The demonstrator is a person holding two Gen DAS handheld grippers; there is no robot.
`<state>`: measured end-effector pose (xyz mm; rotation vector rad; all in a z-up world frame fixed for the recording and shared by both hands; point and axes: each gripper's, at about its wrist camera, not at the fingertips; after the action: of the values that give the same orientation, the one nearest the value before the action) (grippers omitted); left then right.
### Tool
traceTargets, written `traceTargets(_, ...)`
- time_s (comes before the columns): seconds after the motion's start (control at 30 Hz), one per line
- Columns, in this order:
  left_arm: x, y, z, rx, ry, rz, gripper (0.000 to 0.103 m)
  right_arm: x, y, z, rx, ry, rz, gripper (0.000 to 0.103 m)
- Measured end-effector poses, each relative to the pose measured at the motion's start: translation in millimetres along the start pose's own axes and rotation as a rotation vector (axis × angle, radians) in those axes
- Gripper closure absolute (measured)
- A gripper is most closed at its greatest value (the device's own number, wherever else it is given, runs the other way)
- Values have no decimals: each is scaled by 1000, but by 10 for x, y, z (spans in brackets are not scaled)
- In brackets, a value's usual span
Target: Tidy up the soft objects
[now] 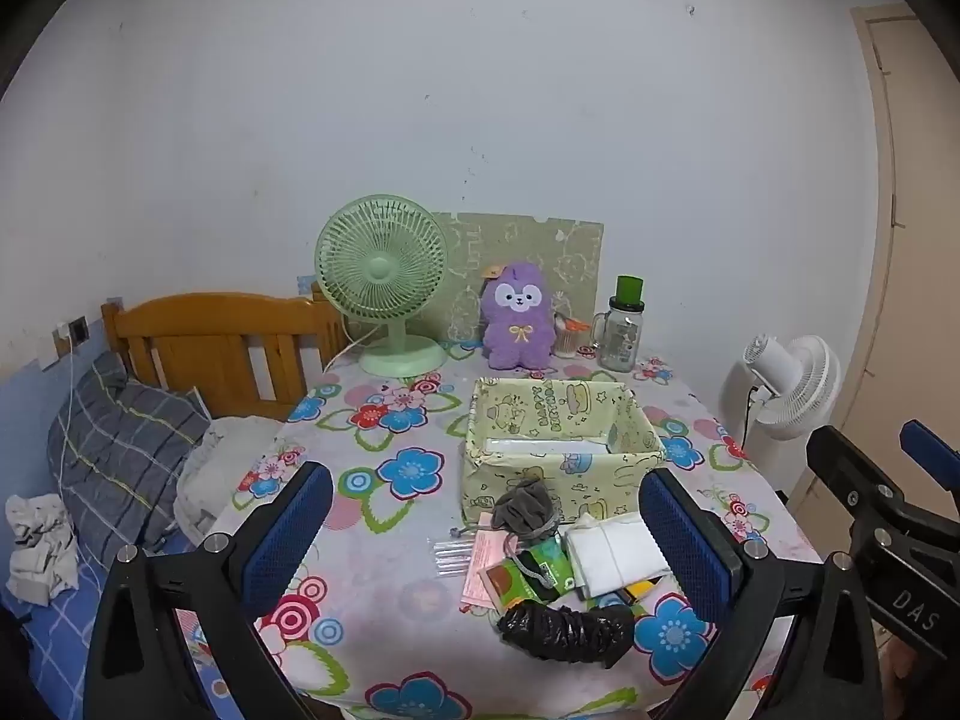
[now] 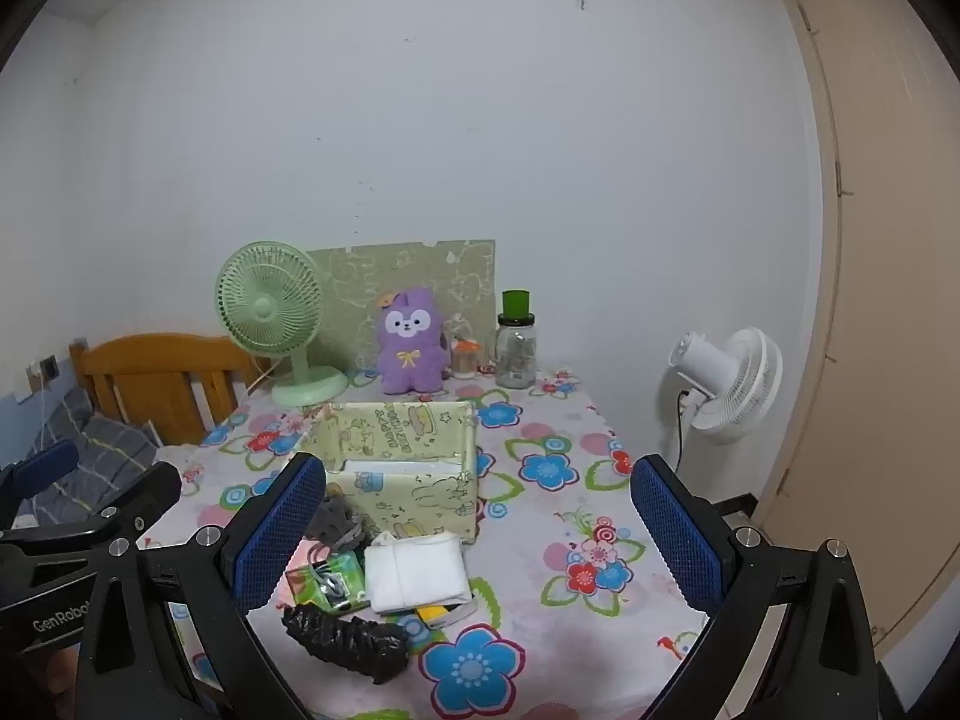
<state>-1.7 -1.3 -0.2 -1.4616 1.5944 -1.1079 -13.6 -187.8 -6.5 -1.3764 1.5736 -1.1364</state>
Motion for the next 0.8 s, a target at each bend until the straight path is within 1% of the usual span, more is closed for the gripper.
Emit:
traceTargets(0.07,45,16,-39,10,-13,10,0,9,9,1,2,-5,0,0)
traceTargets(0.13,46,12,33,-23,-5,1,0,66,22,-4,6,-15,16,0)
traceTargets(0.17,37,22,31,-20,2,-6,0,34,39,-4,11,-6,-8,0)
traceTargets(0.2,61,34,32,-18,3,-5,0,39,51,3,10,-5,-4,0)
traceTargets(0.23,6,-13,38,-23,11,-25,0,10,44,48,-5,0,-12,0)
traceTargets(0.3,-6,-16,37,-20,13,-27,0,21,45,50,0,-2,-11,0)
traceTargets(0.43,-28,1,51,-9,21,-25,0,-4,21,36,8,2,-6,0)
traceTargets(0.8,24,43,133,-16,25,-8,0,16,23,54,0,9,11,0)
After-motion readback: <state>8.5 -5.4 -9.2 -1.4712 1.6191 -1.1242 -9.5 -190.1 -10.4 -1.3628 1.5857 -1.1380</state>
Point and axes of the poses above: each gripper's, at about its wrist camera, not at the fingertips, and z roughly the way its jaws point, x to its right, y to its underside, and after that the axes turned 8 degrees about y, right-handed
